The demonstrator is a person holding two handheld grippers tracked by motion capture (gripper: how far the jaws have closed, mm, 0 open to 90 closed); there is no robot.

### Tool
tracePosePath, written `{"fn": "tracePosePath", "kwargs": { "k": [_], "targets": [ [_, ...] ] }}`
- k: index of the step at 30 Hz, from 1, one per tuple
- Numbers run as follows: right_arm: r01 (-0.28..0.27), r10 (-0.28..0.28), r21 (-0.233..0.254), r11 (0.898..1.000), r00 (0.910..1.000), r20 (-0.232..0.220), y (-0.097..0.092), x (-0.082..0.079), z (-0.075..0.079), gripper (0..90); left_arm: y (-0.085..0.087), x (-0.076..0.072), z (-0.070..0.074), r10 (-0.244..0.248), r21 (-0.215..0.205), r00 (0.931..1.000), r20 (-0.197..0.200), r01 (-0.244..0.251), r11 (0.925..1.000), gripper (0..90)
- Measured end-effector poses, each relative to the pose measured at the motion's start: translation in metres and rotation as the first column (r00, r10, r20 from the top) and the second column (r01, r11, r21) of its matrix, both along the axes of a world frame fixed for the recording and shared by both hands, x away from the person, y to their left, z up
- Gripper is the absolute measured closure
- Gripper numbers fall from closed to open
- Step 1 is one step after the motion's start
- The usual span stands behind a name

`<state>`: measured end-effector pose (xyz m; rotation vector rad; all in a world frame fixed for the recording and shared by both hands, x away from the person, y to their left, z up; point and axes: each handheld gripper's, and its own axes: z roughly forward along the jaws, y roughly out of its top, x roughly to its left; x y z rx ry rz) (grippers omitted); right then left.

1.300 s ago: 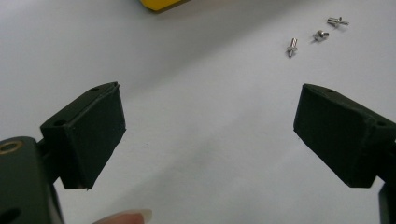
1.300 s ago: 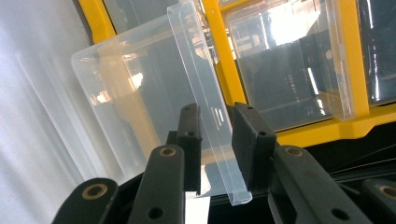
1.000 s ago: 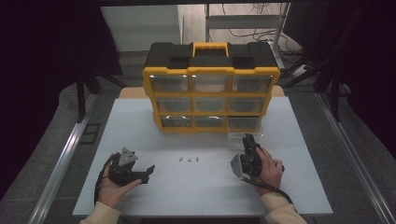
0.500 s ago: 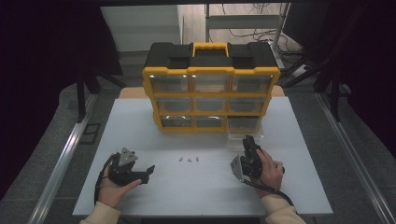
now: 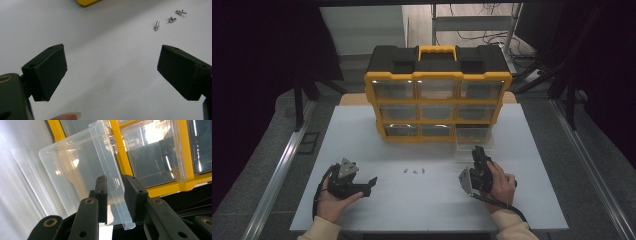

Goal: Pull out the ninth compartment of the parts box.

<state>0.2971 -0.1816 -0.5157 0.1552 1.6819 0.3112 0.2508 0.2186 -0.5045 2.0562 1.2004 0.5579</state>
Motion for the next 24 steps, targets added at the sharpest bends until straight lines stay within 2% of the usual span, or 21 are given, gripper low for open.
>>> {"fn": "tracePosePath", "kwargs": {
  "k": [6, 8, 11, 13, 15, 20, 24],
  "targets": [
    [-0.002, 0.002, 0.006, 1.000, 1.0000, -0.004, 0.000, 0.000, 0.000, 71.4, 0.000, 0.000, 0.000, -0.003, 0.002, 1.0000, -0.002, 0.003, 1.0000, 9.3],
    [-0.004, 0.004, 0.017, 1.000, 0.9998, -0.018, 0.000, 0.000, 0.001, 69.6, 0.000, 0.000, 0.000, -0.003, 0.002, 1.0000, -0.002, 0.003, 1.0000, 9.2],
    [-0.040, 0.043, 0.072, 0.997, 0.9981, -0.045, -0.001, -0.001, 0.000, 55.5, 0.000, 0.000, 0.000, -0.002, 0.002, 1.0000, -0.002, 0.002, 1.0000, 9.2],
    [-0.049, 0.052, 0.070, 0.996, 0.9977, -0.044, 0.000, -0.003, 0.000, 49.5, -0.001, 0.000, 0.000, -0.003, 0.003, 1.0000, -0.003, 0.003, 1.0000, 9.2],
    [-0.055, 0.060, 0.090, 0.994, 0.9971, -0.047, 0.002, -0.004, 0.000, 43.6, -0.001, 0.000, 0.000, -0.004, 0.002, 1.0000, -0.002, 0.004, 1.0000, 9.2],
    [-0.039, 0.048, 0.155, 0.987, 0.9973, -0.056, 0.003, -0.007, 0.004, 35.3, 0.000, 0.000, 0.000, -0.004, 0.003, 1.0000, -0.003, 0.004, 1.0000, 9.2],
    [0.000, 0.032, 0.240, 0.971, 0.9915, -0.127, 0.001, -0.009, 0.011, 32.4, -0.001, 0.000, 0.000, -0.005, 0.002, 1.0000, -0.002, 0.005, 1.0000, 9.2]
  ]
}}
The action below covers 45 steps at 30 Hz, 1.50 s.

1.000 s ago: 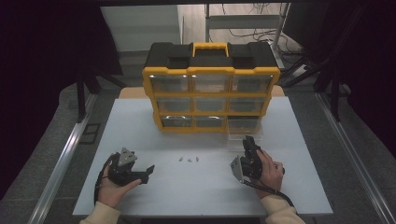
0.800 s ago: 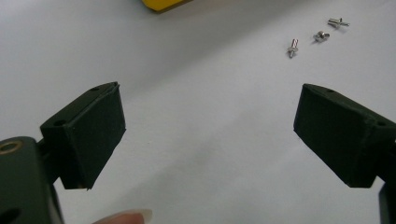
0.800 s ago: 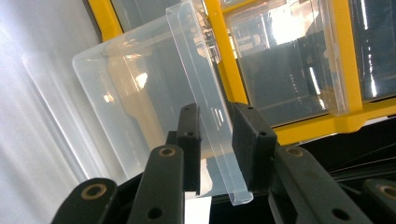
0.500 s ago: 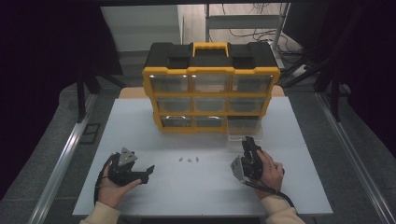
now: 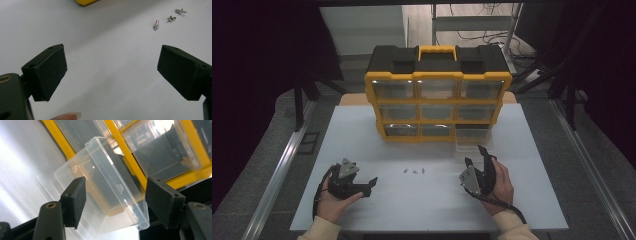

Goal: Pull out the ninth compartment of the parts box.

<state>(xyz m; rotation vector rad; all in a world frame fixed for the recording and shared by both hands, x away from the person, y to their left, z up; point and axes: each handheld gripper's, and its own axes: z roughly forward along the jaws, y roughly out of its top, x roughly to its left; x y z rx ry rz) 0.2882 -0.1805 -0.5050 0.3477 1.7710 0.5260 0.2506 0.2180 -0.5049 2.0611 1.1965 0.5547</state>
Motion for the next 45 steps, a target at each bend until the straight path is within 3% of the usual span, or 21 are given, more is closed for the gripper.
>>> {"fn": "tracePosePath", "kwargs": {
  "k": [8, 15, 23, 27, 30, 39, 42, 45],
  "targets": [
    [-0.011, 0.026, 0.129, 0.992, 0.9935, -0.111, -0.005, -0.005, 0.013, 28.6, 0.000, 0.000, 0.000, 0.001, -0.001, 1.0000, 0.002, -0.001, 1.0000, 9.2],
    [-0.013, 0.072, 0.253, 0.967, 0.9715, -0.226, -0.009, -0.010, 0.021, 26.7, 0.001, 0.000, 0.001, 0.005, -0.004, 1.0000, 0.004, -0.005, 1.0000, 9.2],
    [-0.026, 0.151, 0.369, 0.929, 0.9374, -0.314, -0.016, -0.015, 0.027, 24.9, 0.001, -0.001, 0.001, 0.001, -0.002, 1.0000, 0.004, -0.001, 1.0000, 9.2],
    [-0.021, 0.190, 0.430, 0.903, 0.9158, -0.354, -0.022, -0.017, 0.029, 24.9, 0.001, -0.001, 0.001, 0.002, -0.003, 1.0000, 0.005, -0.002, 1.0000, 9.2],
    [-0.014, 0.202, 0.452, 0.892, 0.9069, -0.370, -0.027, -0.017, 0.029, 25.0, 0.001, -0.001, 0.001, 0.003, -0.003, 1.0000, 0.006, -0.003, 1.0000, 9.2],
    [-0.004, 0.295, 0.562, 0.827, 0.8540, -0.429, -0.039, -0.021, 0.031, 25.7, 0.001, 0.000, 0.001, 0.001, -0.001, 1.0000, 0.005, -0.001, 1.0000, 9.2],
    [0.000, 0.318, 0.580, 0.815, 0.8361, -0.447, -0.042, -0.022, 0.030, 25.7, 0.000, 0.000, 0.001, -0.002, 0.000, 1.0000, 0.004, 0.002, 1.0000, 9.2],
    [0.003, 0.333, 0.592, 0.806, 0.8237, -0.459, -0.045, -0.023, 0.030, 25.7, 0.000, 0.000, 0.001, -0.002, 0.001, 1.0000, 0.005, 0.002, 1.0000, 9.2]
  ]
}}
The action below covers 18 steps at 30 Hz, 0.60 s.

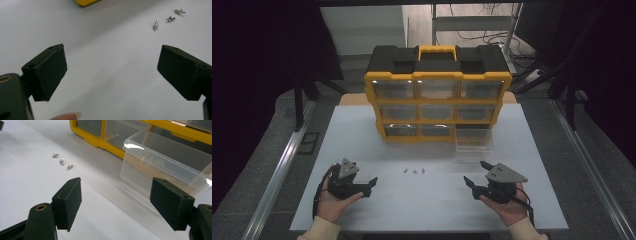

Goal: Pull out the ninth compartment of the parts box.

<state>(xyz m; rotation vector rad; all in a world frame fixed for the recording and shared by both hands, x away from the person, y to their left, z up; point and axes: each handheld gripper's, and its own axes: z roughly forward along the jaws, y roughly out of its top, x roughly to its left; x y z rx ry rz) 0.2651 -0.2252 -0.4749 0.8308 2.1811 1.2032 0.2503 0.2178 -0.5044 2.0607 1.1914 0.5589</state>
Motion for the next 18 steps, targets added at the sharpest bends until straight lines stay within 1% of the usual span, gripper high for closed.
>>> {"fn": "tracePosePath", "kwargs": {
  "k": [2, 7, 10, 13, 15, 18],
  "targets": [
    [-0.006, 0.006, 0.010, 1.000, 0.9999, -0.011, -0.002, -0.001, 0.000, 25.7, 0.000, 0.000, 0.000, 0.000, -0.001, 1.0000, 0.000, 0.000, 1.0000, 9.3],
    [-0.023, 0.027, 0.049, 0.999, 0.9966, -0.078, -0.008, 0.001, -0.002, 25.5, 0.001, 0.000, 0.001, -0.003, -0.003, 1.0000, 0.001, 0.003, 1.0000, 9.3],
    [-0.033, 0.039, 0.059, 0.998, 0.9928, -0.114, -0.011, 0.002, -0.005, 25.4, 0.001, -0.001, 0.000, -0.003, -0.003, 1.0000, 0.001, 0.003, 1.0000, 9.3],
    [-0.037, 0.043, 0.052, 0.998, 0.9912, -0.125, -0.012, 0.003, -0.007, 25.3, 0.002, -0.002, 0.001, -0.003, -0.005, 1.0000, 0.002, 0.003, 1.0000, 9.3],
    [-0.030, 0.037, 0.055, 0.998, 0.9903, -0.134, -0.013, 0.003, -0.008, 25.2, 0.001, -0.002, 0.002, -0.008, -0.009, 0.9999, 0.007, 0.008, 0.9999, 9.3],
    [-0.021, 0.027, 0.044, 0.999, 0.9892, -0.144, -0.015, 0.002, -0.010, 25.0, 0.001, 0.000, 0.002, -0.012, -0.010, 0.9999, 0.008, 0.012, 0.9999, 9.4]
  ]
}}
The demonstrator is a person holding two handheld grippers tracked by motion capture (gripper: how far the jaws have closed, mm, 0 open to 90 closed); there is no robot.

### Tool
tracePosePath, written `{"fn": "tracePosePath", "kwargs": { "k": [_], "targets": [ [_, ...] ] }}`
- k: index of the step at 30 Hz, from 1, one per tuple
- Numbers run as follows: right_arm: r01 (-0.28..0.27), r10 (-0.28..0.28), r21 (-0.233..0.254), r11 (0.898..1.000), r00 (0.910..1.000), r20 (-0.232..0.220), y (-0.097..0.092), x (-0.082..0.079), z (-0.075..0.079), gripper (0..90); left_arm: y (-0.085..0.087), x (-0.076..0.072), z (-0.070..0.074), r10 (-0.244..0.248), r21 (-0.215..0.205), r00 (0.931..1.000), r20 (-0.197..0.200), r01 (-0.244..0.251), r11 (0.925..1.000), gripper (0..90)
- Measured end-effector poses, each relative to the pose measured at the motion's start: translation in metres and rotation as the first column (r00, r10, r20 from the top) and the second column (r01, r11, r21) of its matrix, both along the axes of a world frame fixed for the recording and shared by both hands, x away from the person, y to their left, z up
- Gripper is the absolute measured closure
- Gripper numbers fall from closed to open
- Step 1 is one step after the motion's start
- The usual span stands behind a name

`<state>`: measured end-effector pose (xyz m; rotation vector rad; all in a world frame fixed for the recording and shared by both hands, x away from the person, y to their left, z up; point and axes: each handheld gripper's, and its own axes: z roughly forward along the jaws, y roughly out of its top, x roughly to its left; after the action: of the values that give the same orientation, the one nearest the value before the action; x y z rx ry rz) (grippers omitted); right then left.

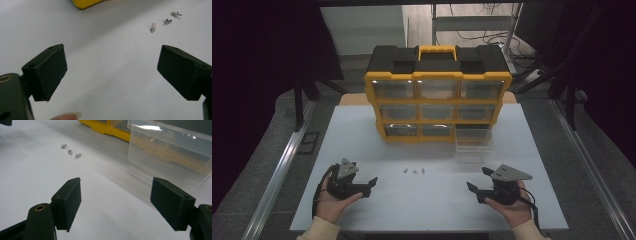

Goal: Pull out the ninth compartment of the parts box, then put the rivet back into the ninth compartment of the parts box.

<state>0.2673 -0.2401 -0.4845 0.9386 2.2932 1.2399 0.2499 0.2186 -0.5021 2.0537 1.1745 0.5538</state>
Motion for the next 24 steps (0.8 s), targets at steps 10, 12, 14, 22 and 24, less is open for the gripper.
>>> {"fn": "tracePosePath", "kwargs": {
  "k": [10, 12, 14, 22, 24],
  "targets": [
    [0.025, -0.026, -0.023, 0.999, 0.9993, -0.027, -0.0055, 0.0031, -0.0045, 24.7, -0.0004, 0.0012, -0.0001, -0.010, 0.004, 1.0000, -0.001, 0.010, 0.9999, 9.4],
    [0.021, -0.022, -0.029, 0.999, 0.9994, -0.028, -0.0046, 0.0034, -0.0048, 24.6, -0.0004, 0.0011, 0.0002, -0.010, 0.004, 1.0000, 0.000, 0.010, 0.9999, 9.3],
    [0.019, -0.020, -0.039, 0.999, 0.9994, -0.027, -0.0039, 0.0039, -0.0053, 24.7, -0.0004, 0.0011, 0.0006, -0.010, 0.002, 1.0000, 0.000, 0.010, 0.9999, 9.3],
    [0.020, -0.021, -0.044, 0.999, 0.9997, -0.011, 0.0016, 0.0058, -0.0018, 25.2, -0.0039, -0.0005, 0.0062, -0.032, -0.007, 0.9995, -0.003, 0.032, 0.9995, 9.2],
    [0.018, -0.018, -0.044, 0.999, 0.9998, -0.011, 0.0025, 0.0065, -0.0016, 25.3, -0.0051, -0.0002, 0.0065, -0.039, -0.003, 0.9992, -0.002, 0.039, 0.9992, 9.2]
  ]
}}
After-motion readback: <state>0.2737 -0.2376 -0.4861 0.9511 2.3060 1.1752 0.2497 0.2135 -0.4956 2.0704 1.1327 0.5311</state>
